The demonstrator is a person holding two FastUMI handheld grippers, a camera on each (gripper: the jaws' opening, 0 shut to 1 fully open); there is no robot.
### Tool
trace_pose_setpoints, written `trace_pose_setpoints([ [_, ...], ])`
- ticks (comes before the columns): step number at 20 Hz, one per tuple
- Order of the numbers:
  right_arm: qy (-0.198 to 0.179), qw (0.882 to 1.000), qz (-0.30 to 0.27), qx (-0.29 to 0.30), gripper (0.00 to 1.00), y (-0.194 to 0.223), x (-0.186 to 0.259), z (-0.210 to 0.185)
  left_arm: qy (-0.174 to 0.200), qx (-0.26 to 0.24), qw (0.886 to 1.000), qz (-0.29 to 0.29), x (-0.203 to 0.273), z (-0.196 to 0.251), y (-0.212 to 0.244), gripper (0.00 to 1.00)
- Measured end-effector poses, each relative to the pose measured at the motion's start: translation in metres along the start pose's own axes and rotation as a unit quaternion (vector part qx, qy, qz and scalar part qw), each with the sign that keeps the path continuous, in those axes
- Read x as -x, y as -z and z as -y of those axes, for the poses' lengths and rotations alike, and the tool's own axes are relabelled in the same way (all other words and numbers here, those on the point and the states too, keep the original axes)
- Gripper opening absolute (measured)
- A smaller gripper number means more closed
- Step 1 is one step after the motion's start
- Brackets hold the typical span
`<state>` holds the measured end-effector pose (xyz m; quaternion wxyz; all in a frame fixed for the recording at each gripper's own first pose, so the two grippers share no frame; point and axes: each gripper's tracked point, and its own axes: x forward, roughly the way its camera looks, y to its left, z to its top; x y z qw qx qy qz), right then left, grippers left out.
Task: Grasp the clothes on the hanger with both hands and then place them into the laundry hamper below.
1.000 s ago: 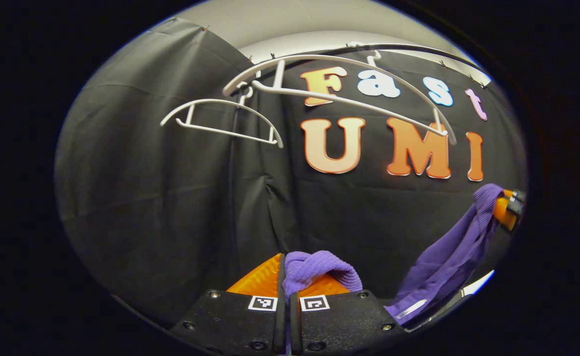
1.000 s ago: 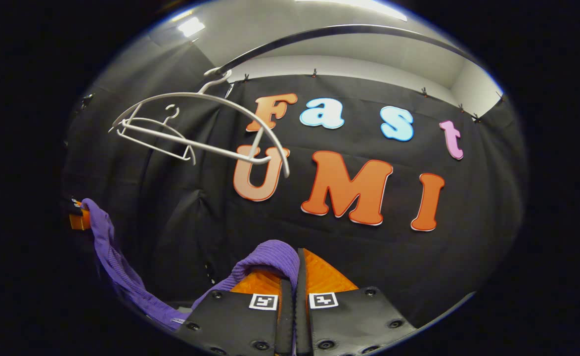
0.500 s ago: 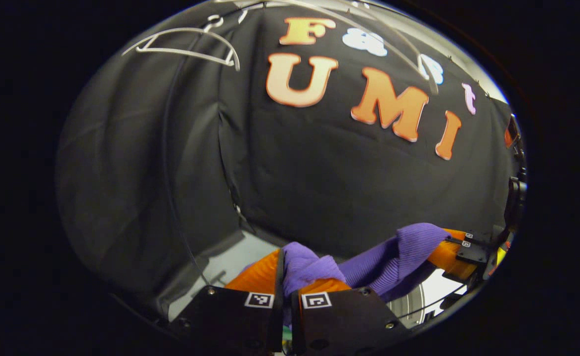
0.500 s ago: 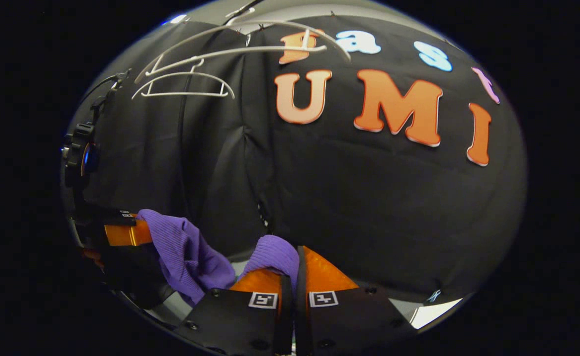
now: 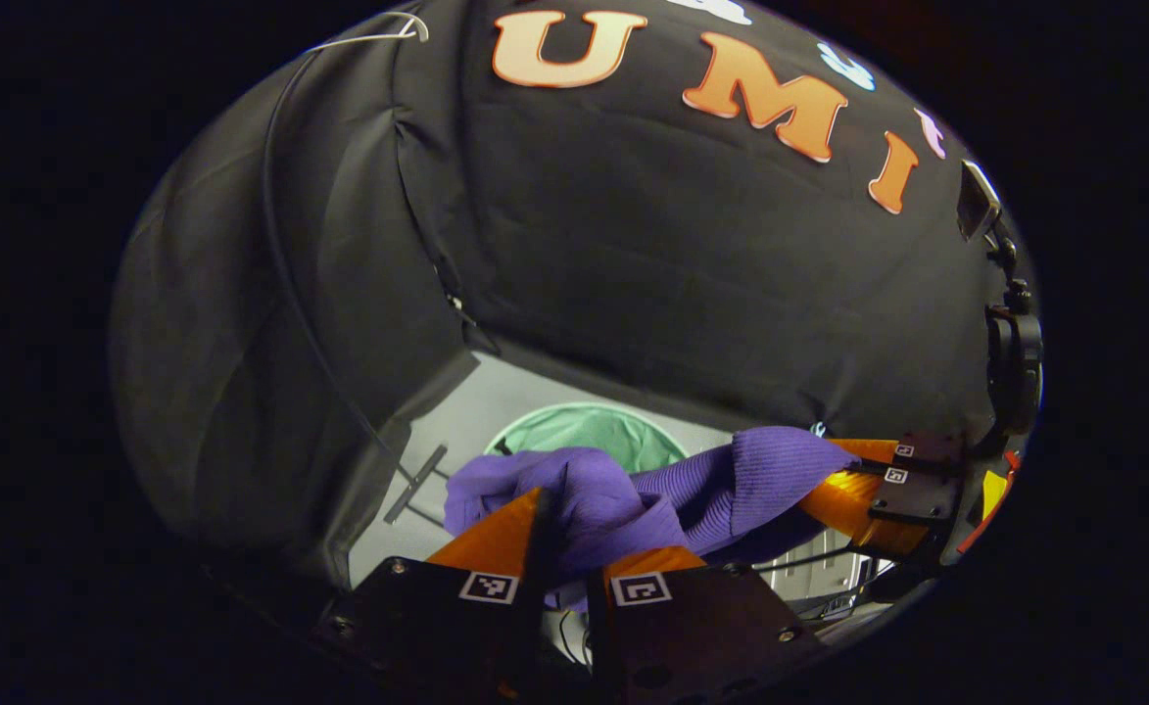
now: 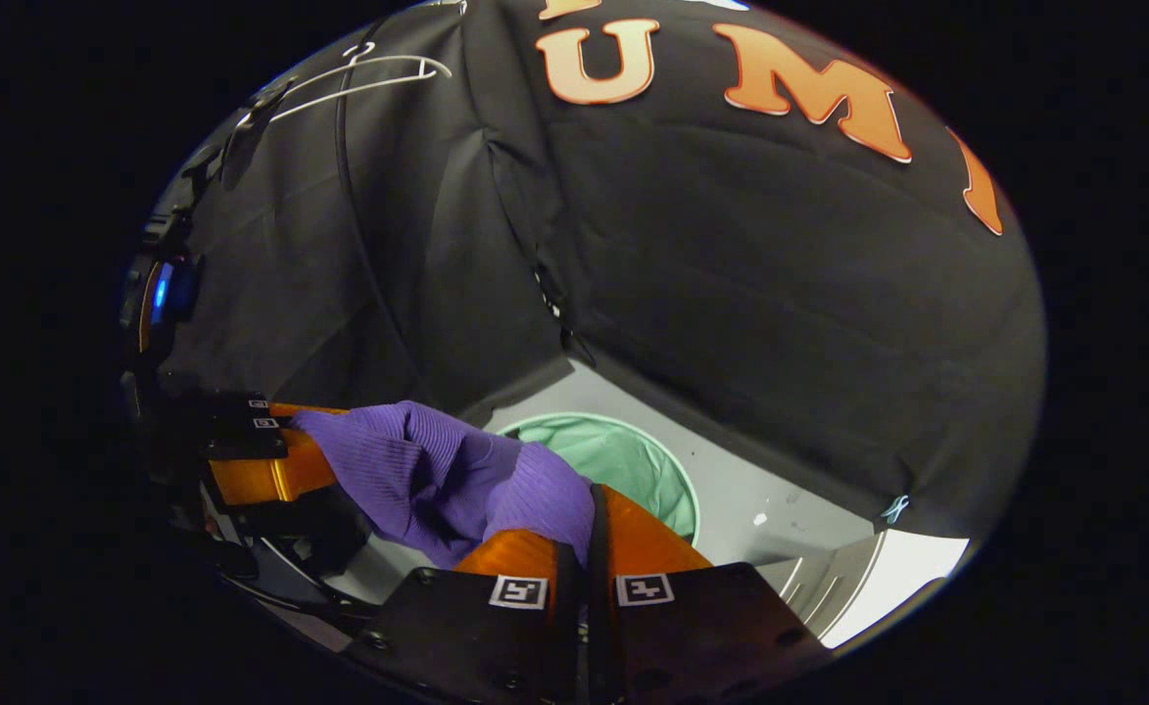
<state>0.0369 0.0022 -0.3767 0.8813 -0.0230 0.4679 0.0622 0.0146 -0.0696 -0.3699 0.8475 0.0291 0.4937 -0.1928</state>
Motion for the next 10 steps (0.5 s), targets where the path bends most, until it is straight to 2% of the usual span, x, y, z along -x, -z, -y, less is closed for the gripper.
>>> trace_pose_setpoints([
  [2, -0.003, 1.0, -0.02, -0.004, 0.15, 0.008, -0.006, -0.002, 0.005, 0.013, 1.0, -0.019, -0.008, 0.002, 0.012, 0.22],
  [3, -0.002, 1.0, -0.031, -0.004, 0.15, 0.013, -0.008, -0.003, 0.011, 0.023, 0.999, -0.032, -0.01, 0.003, 0.018, 0.29],
  [4, -0.005, 0.999, -0.041, -0.007, 0.21, 0.018, -0.01, -0.004, 0.017, 0.031, 0.998, -0.046, -0.008, 0.003, 0.026, 0.19],
  [5, -0.013, 0.998, -0.054, -0.009, 0.19, 0.027, -0.013, -0.007, 0.016, 0.039, 0.998, -0.055, -0.007, 0.003, 0.03, 0.3],
  [7, -0.025, 0.998, -0.062, -0.015, 0.24, 0.035, -0.015, -0.01, 0.008, 0.044, 0.997, -0.061, -0.004, 0.001, 0.03, 0.43],
  [8, -0.03, 0.998, -0.06, -0.016, 0.39, 0.032, -0.014, -0.013, 0.003, 0.044, 0.997, -0.062, -0.004, -0.002, 0.034, 0.3],
  [10, -0.03, 0.997, -0.066, -0.014, 0.69, 0.035, -0.017, -0.013, -0.009, 0.046, 0.997, -0.064, -0.008, -0.007, 0.036, 0.47],
])
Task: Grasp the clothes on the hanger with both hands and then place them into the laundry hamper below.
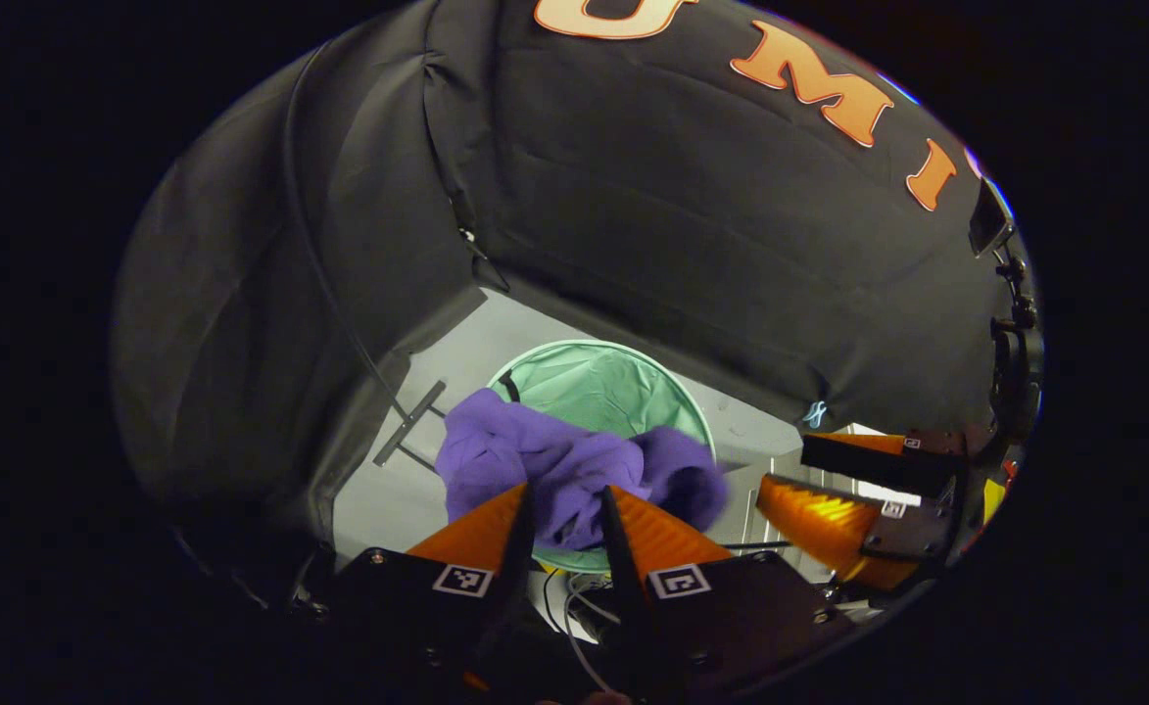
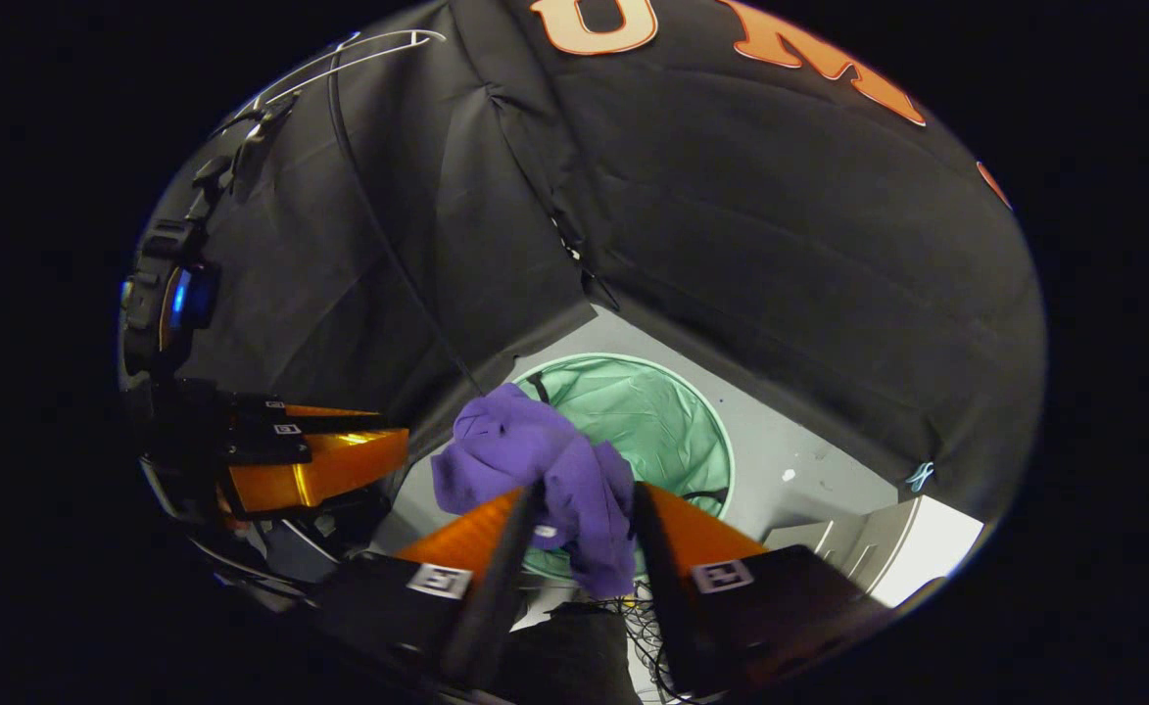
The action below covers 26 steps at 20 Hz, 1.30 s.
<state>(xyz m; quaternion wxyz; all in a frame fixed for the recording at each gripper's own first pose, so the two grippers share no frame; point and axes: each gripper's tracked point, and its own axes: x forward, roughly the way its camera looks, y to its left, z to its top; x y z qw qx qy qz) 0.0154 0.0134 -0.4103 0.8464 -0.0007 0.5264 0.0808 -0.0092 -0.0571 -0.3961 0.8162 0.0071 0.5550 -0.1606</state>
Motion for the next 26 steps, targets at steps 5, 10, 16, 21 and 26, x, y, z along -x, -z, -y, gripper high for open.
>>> trace_pose_setpoints([
  [5, -0.016, 1.0, -0.012, -0.006, 0.99, 0.013, -0.006, -0.013, -0.027, 0.014, 1.0, 0.002, 0.005, -0.011, 0.0, 0.98],
  [10, -0.008, 1.0, -0.003, -0.007, 0.99, 0.009, -0.001, -0.012, -0.011, 0.013, 0.999, 0.031, 0.008, -0.01, -0.004, 0.98],
  [16, 0.008, 0.998, 0.052, -0.022, 0.92, -0.019, 0.018, -0.024, -0.001, 0.017, 0.997, 0.081, 0.033, -0.019, -0.023, 0.98],
  [21, 0.043, 0.99, 0.119, -0.06, 0.91, -0.052, 0.061, -0.032, 0.01, 0.005, 0.989, 0.149, 0.068, -0.031, -0.07, 0.97],
  [26, 0.074, 0.97, 0.218, -0.073, 0.99, -0.099, 0.126, -0.036, 0.01, -0.012, 0.972, 0.236, 0.121, -0.029, -0.107, 0.98],
])
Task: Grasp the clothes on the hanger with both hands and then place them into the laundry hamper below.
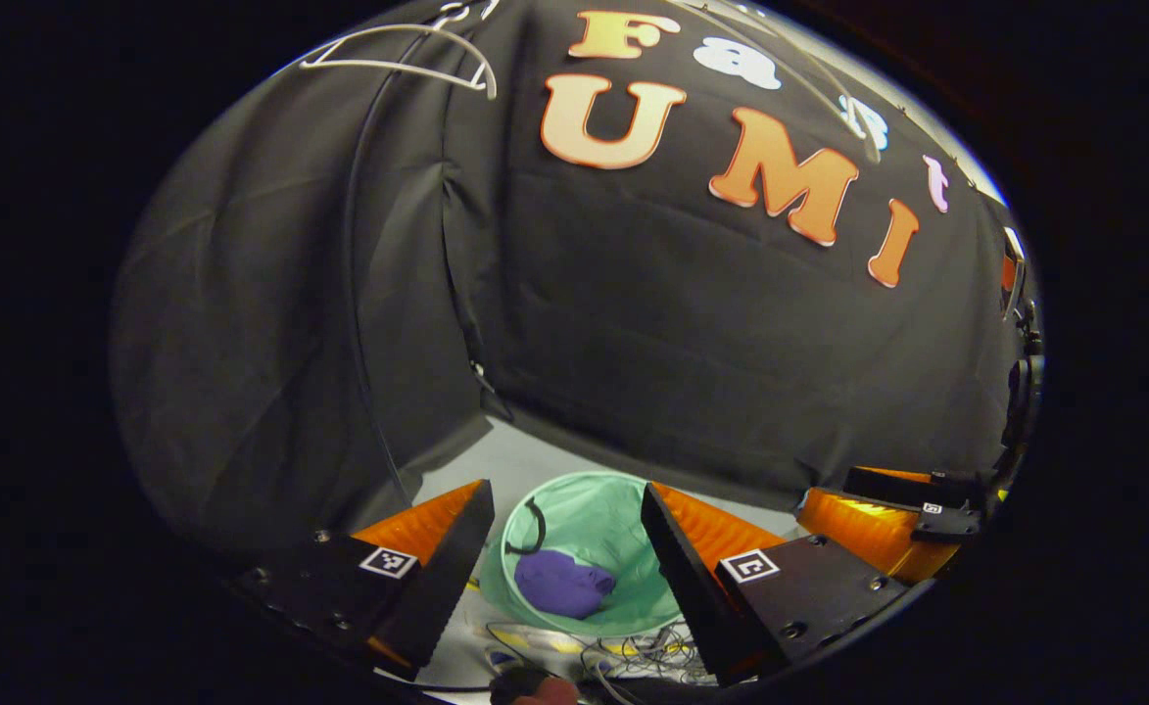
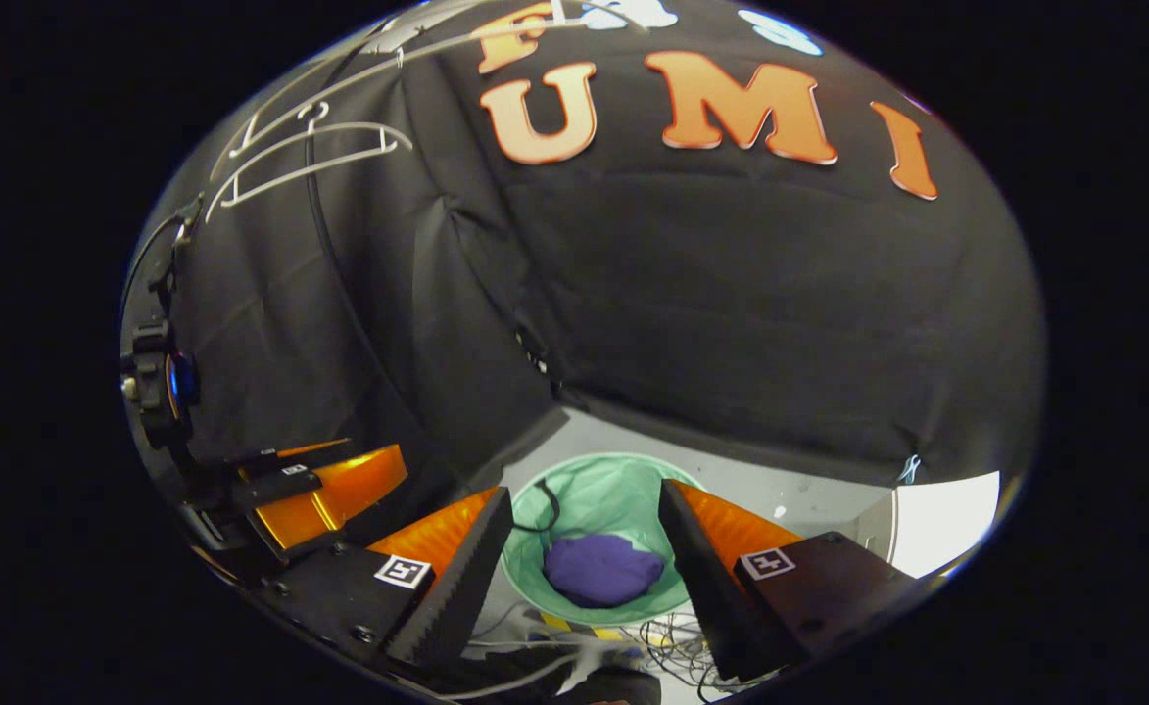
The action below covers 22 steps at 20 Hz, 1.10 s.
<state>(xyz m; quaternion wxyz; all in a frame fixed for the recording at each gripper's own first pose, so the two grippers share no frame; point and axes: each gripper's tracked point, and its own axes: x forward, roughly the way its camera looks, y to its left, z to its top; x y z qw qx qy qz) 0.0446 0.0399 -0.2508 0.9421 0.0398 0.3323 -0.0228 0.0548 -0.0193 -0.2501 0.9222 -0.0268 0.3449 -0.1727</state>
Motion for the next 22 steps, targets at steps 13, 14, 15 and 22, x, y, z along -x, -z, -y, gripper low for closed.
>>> trace_pose_setpoints([
  [13, -0.007, 0.978, 0.202, 0.046, 0.89, -0.099, 0.183, 0.038, -0.026, 0.009, 0.974, 0.226, 0.159, 0.072, -0.115, 0.96],
  [14, -0.006, 0.977, 0.208, 0.045, 0.89, -0.1, 0.193, 0.043, -0.029, 0.009, 0.971, 0.237, 0.169, 0.076, -0.118, 0.92],
  [15, -0.007, 0.976, 0.212, 0.043, 0.89, -0.1, 0.202, 0.047, -0.033, 0.009, 0.969, 0.246, 0.179, 0.079, -0.118, 0.95],
  [22, -0.002, 0.967, 0.255, 0.028, 0.89, -0.103, 0.27, 0.081, -0.048, 0.003, 0.962, 0.267, 0.207, 0.093, -0.119, 0.92],
])
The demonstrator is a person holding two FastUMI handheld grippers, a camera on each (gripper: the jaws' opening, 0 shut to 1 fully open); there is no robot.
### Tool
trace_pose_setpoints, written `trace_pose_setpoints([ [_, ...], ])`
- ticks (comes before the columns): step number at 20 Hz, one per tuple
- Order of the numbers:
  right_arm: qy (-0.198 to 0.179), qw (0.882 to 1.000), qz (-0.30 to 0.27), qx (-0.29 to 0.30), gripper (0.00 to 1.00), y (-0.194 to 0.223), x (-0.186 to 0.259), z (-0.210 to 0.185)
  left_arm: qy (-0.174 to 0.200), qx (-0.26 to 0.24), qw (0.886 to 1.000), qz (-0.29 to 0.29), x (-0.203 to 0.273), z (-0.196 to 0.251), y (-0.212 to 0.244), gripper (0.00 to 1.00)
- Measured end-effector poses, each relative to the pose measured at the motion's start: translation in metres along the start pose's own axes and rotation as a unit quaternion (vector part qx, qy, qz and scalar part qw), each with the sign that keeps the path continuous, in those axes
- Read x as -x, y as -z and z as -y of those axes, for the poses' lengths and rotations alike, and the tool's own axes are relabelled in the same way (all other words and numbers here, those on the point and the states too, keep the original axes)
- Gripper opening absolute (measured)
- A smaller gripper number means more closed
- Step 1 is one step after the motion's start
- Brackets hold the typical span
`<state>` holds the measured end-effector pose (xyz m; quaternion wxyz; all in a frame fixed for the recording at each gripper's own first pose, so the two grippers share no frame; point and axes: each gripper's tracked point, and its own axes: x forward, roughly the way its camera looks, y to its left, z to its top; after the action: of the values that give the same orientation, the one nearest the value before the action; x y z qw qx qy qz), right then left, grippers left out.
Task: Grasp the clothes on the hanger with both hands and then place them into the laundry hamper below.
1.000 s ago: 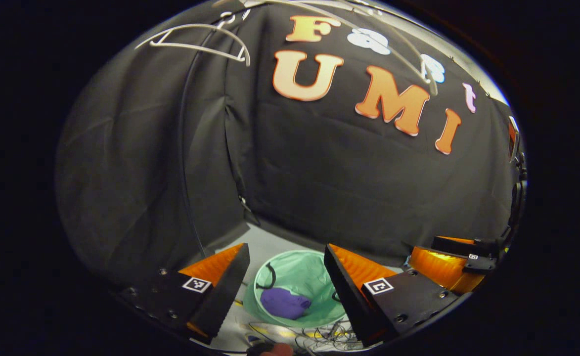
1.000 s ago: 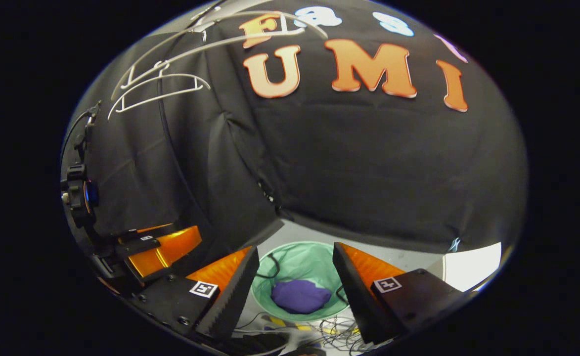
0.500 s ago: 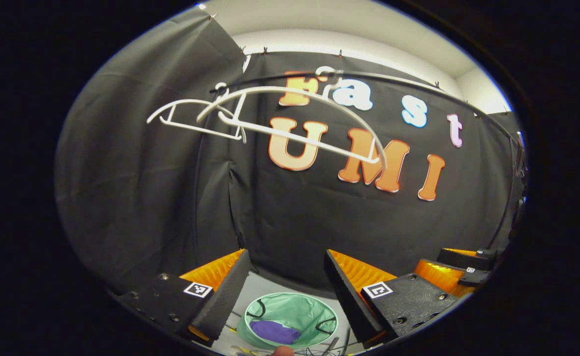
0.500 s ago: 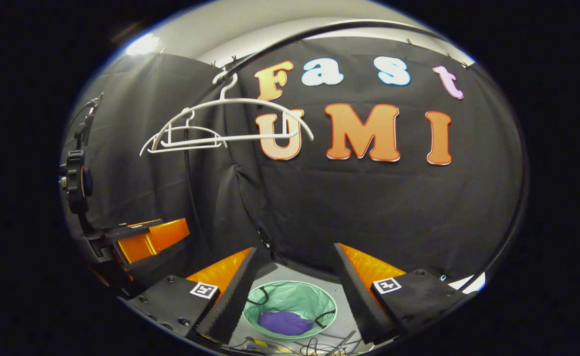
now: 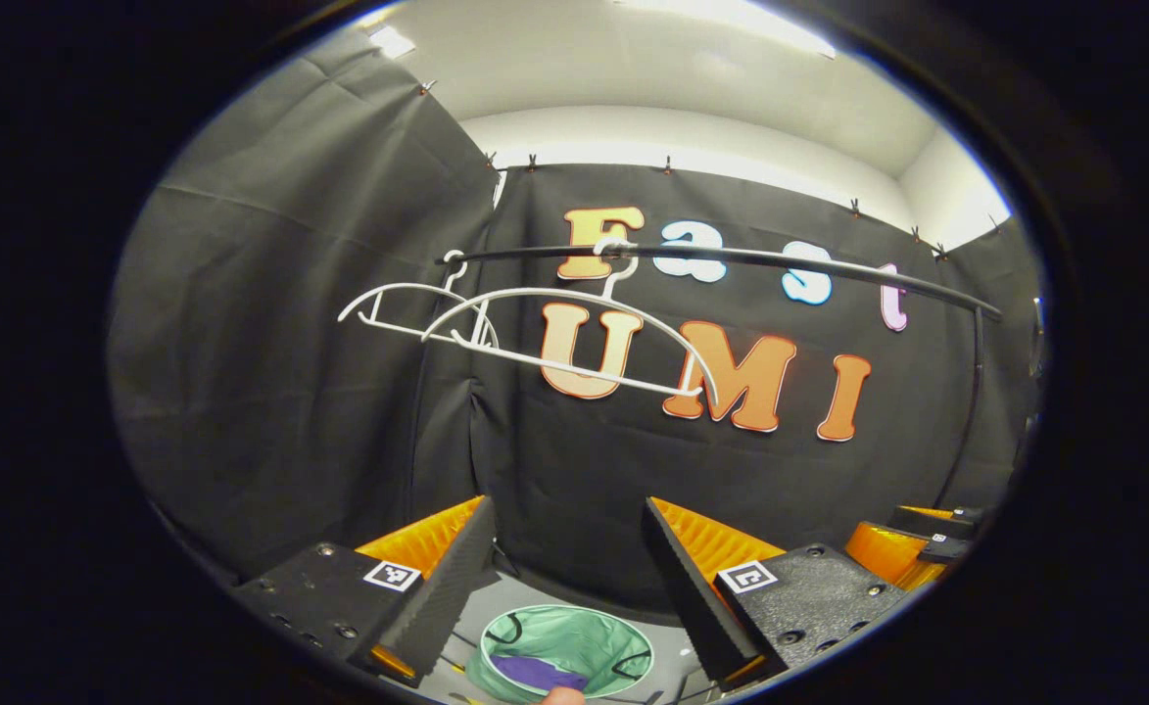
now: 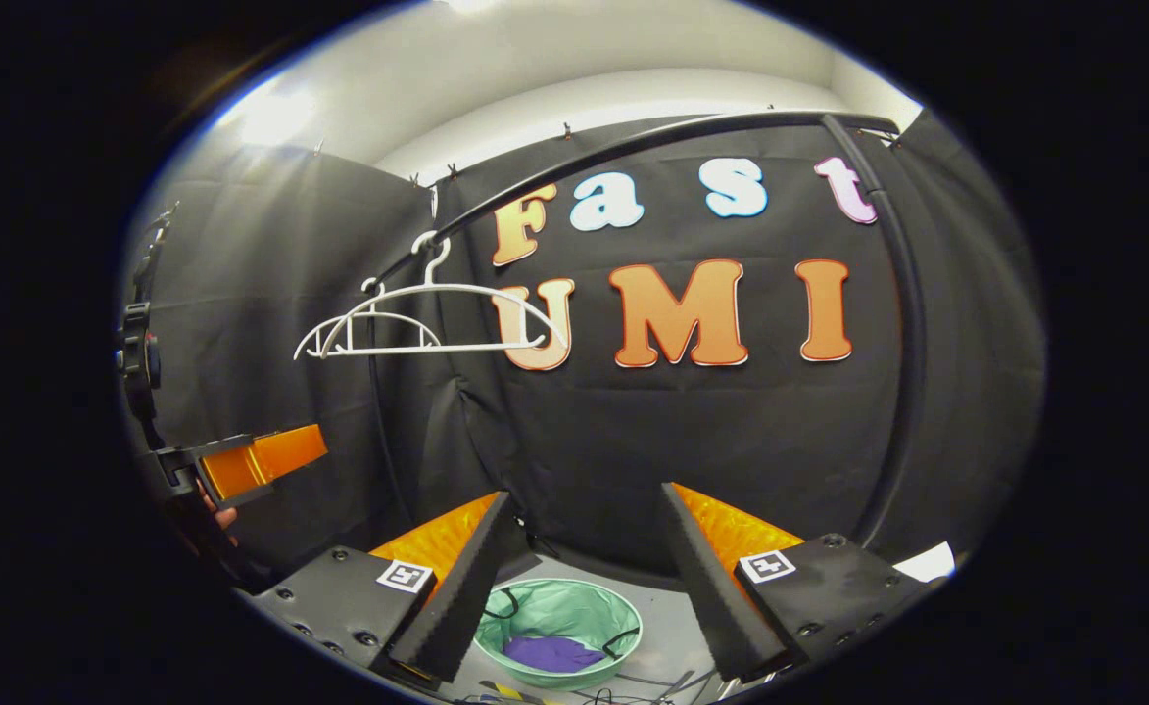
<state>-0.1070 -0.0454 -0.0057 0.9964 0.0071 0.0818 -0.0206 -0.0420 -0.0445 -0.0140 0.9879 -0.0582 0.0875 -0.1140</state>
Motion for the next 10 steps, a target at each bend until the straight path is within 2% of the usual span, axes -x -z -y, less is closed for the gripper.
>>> trace_pose_setpoints([
  [1, 0.0, 1.0, 0.007, 0.0, 0.89, -0.004, 0.006, 0.002, 0.0, 0.0, 1.0, 0.0, 0.0, 0.0, 0.0, 0.92],
  [3, -0.001, 1.0, 0.018, 0.0, 0.89, -0.01, 0.016, 0.003, 0.0, 0.0, 1.0, 0.0, 0.0, 0.0, 0.0, 0.99],
  [8, -0.005, 0.999, 0.039, -0.006, 0.89, -0.019, 0.036, 0.004, 0.0, 0.0, 1.0, 0.0, 0.0, 0.0, 0.0, 0.92],
  [10, -0.007, 1.0, 0.03, 0.0, 0.89, -0.014, 0.037, 0.005, 0.0, 0.0, 1.0, 0.0, 0.0, 0.0, 0.0, 0.92],
])
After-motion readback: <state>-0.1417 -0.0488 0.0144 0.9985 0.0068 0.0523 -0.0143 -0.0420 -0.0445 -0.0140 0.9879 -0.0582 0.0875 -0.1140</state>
